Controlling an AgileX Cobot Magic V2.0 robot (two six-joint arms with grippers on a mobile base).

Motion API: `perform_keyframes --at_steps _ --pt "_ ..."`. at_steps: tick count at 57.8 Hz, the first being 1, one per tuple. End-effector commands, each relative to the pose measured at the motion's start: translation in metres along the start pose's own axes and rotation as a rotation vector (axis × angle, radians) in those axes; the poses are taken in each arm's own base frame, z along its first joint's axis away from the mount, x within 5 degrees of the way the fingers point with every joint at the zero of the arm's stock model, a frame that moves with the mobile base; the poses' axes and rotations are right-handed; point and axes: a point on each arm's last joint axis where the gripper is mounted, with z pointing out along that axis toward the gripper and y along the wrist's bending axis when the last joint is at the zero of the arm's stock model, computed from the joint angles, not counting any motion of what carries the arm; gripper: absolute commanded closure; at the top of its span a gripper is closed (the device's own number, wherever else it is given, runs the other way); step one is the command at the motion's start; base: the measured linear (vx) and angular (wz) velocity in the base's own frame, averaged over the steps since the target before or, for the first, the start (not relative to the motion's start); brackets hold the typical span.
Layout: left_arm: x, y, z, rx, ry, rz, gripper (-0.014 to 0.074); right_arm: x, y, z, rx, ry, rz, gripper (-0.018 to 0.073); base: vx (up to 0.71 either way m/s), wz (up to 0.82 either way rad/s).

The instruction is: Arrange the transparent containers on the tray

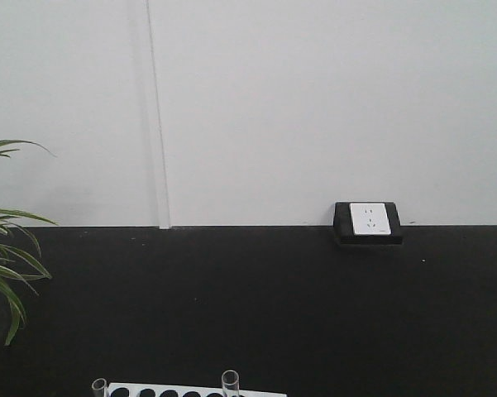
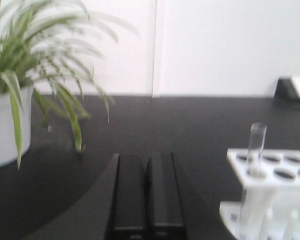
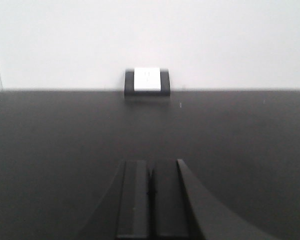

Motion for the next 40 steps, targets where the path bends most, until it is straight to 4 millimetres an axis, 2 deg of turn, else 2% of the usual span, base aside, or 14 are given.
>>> perform_keyframes --at_steps 1,9,16,24,32,40 --pt "-0.01 -0.003 -0.002 0.046 -0.191 -0.011 0.0603 -0.017 0.001 -0.002 -0.012 -0.207 -0.018 0.0571 0.0 0.0" --pt "-0.039 -0.007 -0.008 0.065 -0.303 -0.007 0.0603 -0.041 0.001 -0.008 -0.014 -0.315 -0.009 0.0571 0.0 0.0" --pt "-0.085 -0.014 -0.02 0.074 -0.413 0.049 0.0603 -0.072 -0.001 -0.013 -0.004 -0.297 -0.011 0.0571 0.0 0.0" --pt "-0.135 -0.019 -0.025 0.04 -0.395 0.121 0.0603 -0.117 -0.003 -0.014 0.007 -0.236 -0.012 0.0571 0.0 0.0" --pt "-0.17 -0.022 -0.01 -0.003 -0.294 0.158 0.0603 -0.143 -0.004 0.0 0.008 -0.19 -0.012 0.0571 0.0 0.0" --pt "-0.182 -0.024 0.015 0.002 -0.249 0.16 0.0603 -0.146 -0.004 0.02 0.005 -0.121 -0.013 0.057 0.0 0.0"
